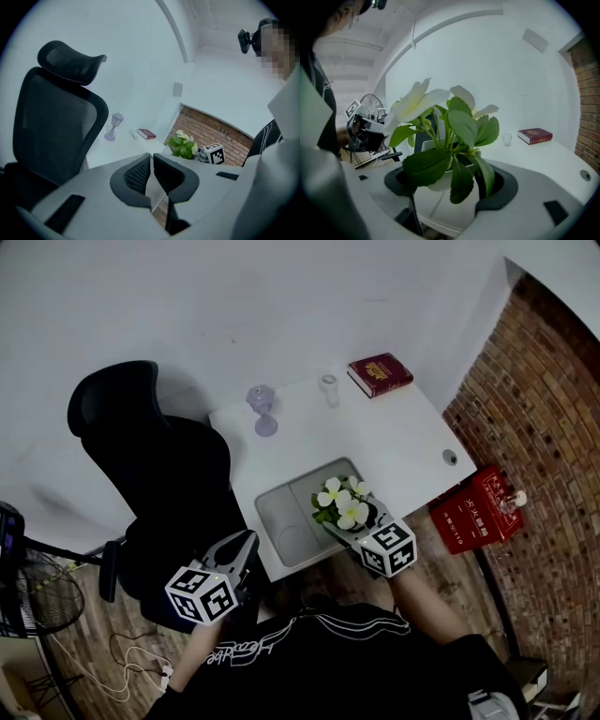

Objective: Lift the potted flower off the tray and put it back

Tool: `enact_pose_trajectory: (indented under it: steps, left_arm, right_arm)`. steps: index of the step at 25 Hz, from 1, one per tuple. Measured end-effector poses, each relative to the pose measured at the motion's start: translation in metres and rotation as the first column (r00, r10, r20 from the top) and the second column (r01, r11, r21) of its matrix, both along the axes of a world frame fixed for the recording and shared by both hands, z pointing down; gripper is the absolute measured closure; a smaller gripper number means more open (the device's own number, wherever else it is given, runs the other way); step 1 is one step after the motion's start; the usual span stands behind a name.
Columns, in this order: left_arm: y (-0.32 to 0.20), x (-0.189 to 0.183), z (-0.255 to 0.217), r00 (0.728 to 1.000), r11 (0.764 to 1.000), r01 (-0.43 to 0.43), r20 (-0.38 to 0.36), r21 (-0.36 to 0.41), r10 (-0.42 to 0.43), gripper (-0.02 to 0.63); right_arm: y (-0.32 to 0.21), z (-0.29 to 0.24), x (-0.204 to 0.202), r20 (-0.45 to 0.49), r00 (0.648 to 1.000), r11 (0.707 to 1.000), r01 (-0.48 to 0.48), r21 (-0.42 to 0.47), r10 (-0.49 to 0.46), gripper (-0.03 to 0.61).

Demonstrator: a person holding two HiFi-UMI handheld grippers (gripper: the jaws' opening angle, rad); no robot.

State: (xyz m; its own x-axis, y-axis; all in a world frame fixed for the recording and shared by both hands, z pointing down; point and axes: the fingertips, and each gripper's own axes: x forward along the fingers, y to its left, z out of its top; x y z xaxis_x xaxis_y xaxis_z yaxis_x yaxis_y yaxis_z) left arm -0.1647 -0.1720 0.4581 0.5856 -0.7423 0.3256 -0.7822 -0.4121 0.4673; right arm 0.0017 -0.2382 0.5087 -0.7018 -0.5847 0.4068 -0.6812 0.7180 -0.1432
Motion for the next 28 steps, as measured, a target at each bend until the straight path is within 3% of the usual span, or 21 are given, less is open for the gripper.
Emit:
enact_pose_trajectory:
  steps: [17,28]
  left_arm:
    - [0.023,0.035,-0.014,0.998,0.998,-0.065,0.025,0.022,0.065,0.568]
    - [0.006,0.034,-0.001,0.995,0.996,-0.091,0.043,0.004,0.09,0.568]
  right_arm:
    - [0.069,-0.058,0.02,0.144,0.989,0.999,0.021,0.032,-0.025,0.23]
    - [0.053,-0.045,0.014,0.159,0.987,1.0,0.012,0.027,-0.016,0.23]
